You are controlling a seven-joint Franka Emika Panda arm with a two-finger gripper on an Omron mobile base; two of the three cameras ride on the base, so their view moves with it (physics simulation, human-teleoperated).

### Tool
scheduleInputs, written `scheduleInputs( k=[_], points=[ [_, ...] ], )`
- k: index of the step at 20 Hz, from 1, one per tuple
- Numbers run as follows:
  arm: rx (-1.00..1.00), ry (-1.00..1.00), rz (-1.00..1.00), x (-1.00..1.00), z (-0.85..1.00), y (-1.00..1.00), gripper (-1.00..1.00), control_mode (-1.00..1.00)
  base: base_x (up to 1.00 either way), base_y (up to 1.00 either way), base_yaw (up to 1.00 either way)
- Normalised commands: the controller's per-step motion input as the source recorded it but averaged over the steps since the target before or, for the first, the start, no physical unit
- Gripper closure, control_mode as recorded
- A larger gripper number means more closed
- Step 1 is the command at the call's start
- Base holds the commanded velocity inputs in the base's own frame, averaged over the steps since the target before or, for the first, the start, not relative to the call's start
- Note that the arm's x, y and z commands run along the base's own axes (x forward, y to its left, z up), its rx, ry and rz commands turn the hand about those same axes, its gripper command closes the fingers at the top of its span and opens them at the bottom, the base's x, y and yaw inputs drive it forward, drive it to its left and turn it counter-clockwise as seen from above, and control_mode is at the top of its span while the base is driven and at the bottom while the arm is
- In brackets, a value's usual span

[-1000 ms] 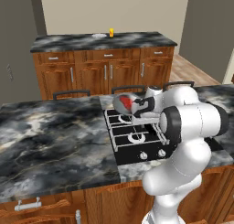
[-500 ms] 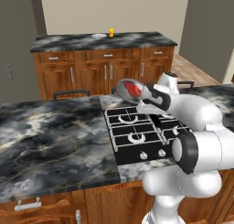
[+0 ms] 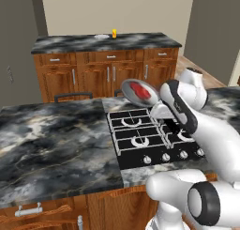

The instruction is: Pick up the pan with the steak in it and place it on the dining table. Then place the steak on the plate.

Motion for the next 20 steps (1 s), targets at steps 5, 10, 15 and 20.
scheduleInputs(
  k=[5,10,15,20],
  points=[
    [0.02,0.00,0.14,-0.97,0.42,0.00,1.00,-1.00,0.00,0.00,0.00],
    [0.02,0.00,0.14,-0.97,0.35,0.00,1.00,-1.00,0.00,0.00,0.00],
    [-0.02,0.00,0.17,-0.92,0.30,0.01,1.00,-1.00,0.00,0.00,0.00],
    [-0.11,0.01,0.18,-0.94,0.06,0.02,1.00,-1.00,0.00,0.00,0.00]
  ],
)
